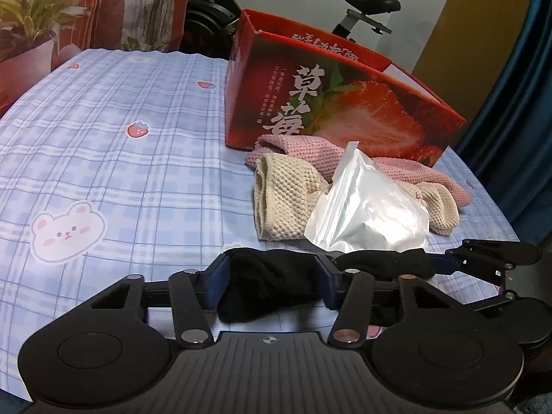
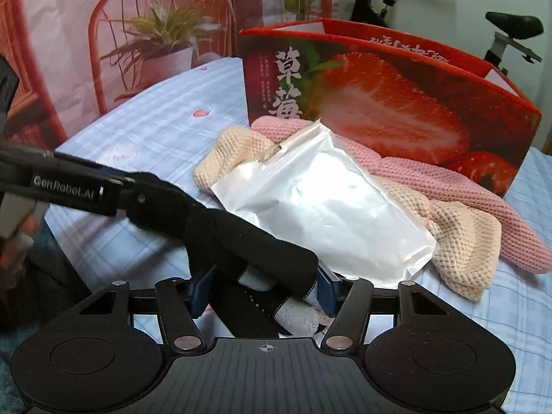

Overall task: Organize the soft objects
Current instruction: 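Close the left tool on the black cloth, then lift the black cloth with the left tool over the red box, then open the left tool to drop the black cloth into the box, then move the left tool down to the white plastic bag, then close the left tool on the white plastic bag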

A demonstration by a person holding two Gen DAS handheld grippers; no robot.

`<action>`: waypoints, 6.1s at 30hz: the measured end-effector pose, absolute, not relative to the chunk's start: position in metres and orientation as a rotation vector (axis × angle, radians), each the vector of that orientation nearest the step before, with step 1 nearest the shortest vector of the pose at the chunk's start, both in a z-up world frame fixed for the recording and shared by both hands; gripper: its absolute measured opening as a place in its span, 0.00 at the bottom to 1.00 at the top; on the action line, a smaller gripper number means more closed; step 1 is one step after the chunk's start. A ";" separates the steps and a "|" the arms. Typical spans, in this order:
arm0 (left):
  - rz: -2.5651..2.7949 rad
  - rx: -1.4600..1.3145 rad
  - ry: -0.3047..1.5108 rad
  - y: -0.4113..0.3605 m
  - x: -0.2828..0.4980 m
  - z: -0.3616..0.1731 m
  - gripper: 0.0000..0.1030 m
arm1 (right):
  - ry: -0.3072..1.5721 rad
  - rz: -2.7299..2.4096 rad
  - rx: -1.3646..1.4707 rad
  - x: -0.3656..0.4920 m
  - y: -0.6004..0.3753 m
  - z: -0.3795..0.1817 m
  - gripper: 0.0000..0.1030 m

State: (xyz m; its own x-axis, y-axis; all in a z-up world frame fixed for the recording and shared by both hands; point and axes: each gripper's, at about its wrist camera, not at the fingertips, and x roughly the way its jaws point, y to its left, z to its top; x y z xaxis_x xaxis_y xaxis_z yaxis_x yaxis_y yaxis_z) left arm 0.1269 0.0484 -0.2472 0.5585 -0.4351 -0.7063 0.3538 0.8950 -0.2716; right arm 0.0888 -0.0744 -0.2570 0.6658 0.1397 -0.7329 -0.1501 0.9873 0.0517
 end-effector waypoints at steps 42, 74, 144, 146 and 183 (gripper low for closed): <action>-0.569 -0.079 0.617 0.001 0.161 -0.154 0.29 | 0.515 0.083 0.105 0.098 -0.134 -0.172 0.14; -0.591 -0.107 0.606 -0.053 0.290 -0.117 0.29 | 0.475 -0.002 0.046 0.211 -0.208 -0.113 0.14; -0.701 0.027 0.849 -0.040 0.188 -0.243 0.59 | 0.794 -0.069 0.378 0.088 -0.167 -0.254 0.48; -0.703 0.024 0.858 -0.041 0.190 -0.246 0.59 | 0.803 -0.072 0.384 0.088 -0.166 -0.259 0.49; -0.751 -0.134 0.961 -0.019 0.153 -0.273 0.46 | 0.733 -0.035 0.380 0.093 -0.168 -0.262 0.52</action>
